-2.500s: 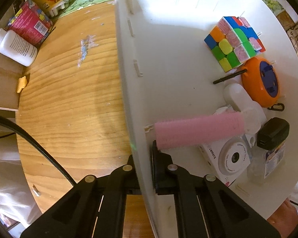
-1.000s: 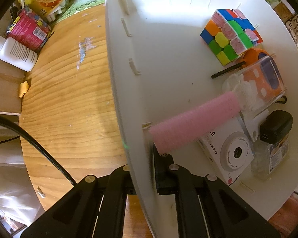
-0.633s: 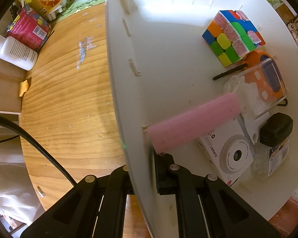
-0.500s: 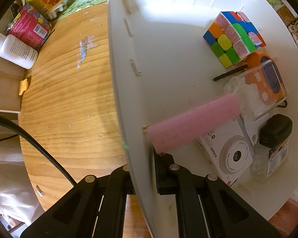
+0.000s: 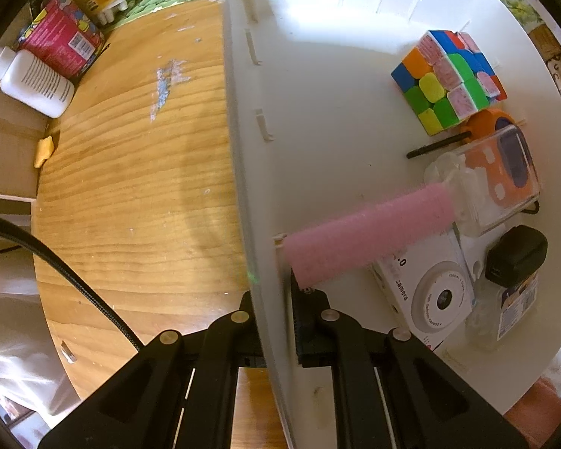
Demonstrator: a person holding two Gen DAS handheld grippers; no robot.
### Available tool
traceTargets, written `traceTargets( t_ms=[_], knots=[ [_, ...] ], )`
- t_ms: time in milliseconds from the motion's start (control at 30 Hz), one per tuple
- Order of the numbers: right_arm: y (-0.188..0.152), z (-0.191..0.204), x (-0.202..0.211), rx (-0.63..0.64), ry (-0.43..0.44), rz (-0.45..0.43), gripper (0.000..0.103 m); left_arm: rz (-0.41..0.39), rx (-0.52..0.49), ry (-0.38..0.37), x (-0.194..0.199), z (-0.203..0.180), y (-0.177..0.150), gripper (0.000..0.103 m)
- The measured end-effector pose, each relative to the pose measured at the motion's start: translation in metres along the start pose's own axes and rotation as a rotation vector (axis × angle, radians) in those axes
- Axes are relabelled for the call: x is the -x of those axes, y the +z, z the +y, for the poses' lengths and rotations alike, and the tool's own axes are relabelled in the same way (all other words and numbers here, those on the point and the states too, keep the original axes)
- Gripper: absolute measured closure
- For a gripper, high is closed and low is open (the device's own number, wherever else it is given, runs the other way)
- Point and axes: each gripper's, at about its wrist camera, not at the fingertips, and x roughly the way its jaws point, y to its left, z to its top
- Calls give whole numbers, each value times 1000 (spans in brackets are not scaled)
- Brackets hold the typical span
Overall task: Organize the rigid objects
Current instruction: 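Withdraw the right tool toward the green jar with gold cap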
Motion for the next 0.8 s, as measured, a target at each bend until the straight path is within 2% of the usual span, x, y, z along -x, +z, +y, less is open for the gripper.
traceTargets(
  t_ms=[433,800],
  knots=[
    [-3,-23,-61,-177,19,176,22,1,30,8,-2,2,-3,93],
    [-2,-30,-92,-246,33,259,22,10,45,11,-3,2,-1,93]
  ],
)
